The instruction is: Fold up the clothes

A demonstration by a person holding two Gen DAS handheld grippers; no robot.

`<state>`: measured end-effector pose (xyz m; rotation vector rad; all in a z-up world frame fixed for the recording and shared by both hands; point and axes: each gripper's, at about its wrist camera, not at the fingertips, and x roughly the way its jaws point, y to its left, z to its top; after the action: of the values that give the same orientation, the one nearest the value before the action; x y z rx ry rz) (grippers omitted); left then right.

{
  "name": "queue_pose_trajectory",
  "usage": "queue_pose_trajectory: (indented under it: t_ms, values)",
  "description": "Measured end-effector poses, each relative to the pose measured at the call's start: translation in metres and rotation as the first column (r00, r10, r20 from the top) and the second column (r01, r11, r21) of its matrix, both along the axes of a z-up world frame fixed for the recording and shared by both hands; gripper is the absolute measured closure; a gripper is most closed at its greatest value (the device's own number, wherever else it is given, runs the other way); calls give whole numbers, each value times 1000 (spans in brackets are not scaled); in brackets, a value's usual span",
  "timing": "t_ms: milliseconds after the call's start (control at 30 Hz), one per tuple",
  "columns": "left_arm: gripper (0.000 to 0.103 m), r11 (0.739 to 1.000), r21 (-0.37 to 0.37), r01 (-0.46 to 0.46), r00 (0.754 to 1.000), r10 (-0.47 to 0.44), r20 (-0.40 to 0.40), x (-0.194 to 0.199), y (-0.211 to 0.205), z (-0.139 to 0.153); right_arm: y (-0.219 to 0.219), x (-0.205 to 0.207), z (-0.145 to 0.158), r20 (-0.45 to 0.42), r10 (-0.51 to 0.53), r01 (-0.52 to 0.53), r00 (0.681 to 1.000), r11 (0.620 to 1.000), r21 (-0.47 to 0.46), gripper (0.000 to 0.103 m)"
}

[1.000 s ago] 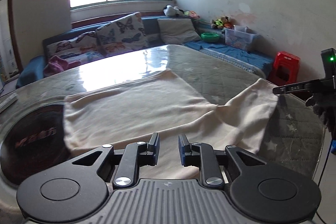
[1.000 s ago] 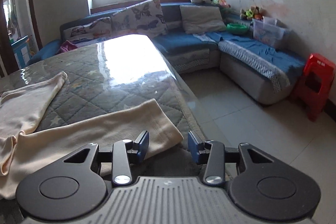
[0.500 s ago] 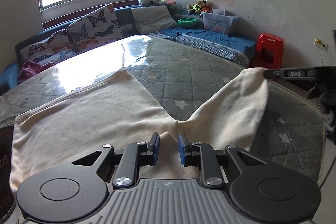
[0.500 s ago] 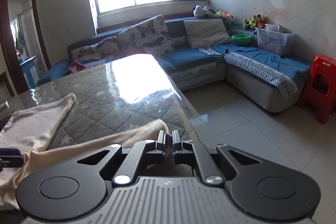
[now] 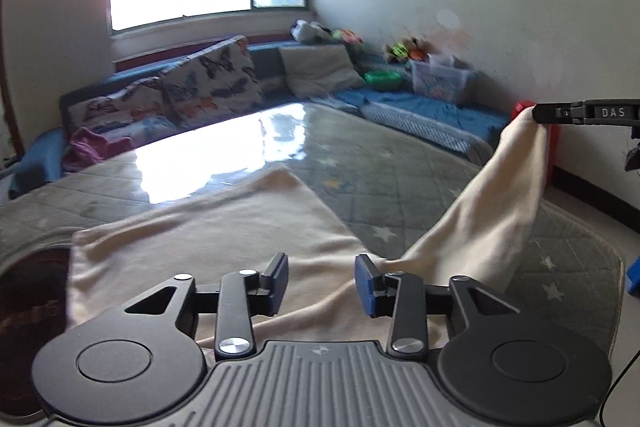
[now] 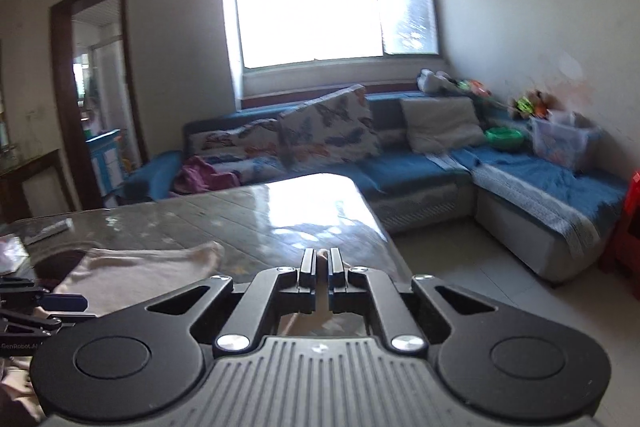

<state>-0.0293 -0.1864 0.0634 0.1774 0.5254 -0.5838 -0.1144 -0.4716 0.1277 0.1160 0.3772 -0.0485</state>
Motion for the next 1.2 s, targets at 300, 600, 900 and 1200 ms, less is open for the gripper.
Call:
queue_pose_trajectory:
  t_ms: [300, 600, 900, 1200]
  values:
    - [57, 978, -6, -210, 976, 210, 55, -34, 103, 6, 119, 28, 36, 35, 313, -308, 949, 946, -103, 99]
    - [57, 939, -28, -344, 939, 344, 4, -62, 164, -17, 257, 62, 35, -42, 593, -592, 804, 790, -160, 99]
    - [57, 932, -21, -363, 932, 363, -20, -70, 174, -23, 284, 50, 8, -137, 662, -676, 737, 728, -116, 82]
    - [59, 979, -12, -205, 979, 205, -11, -50, 121, -23, 214, 38, -23, -274, 510, -564, 815, 808, -172, 52]
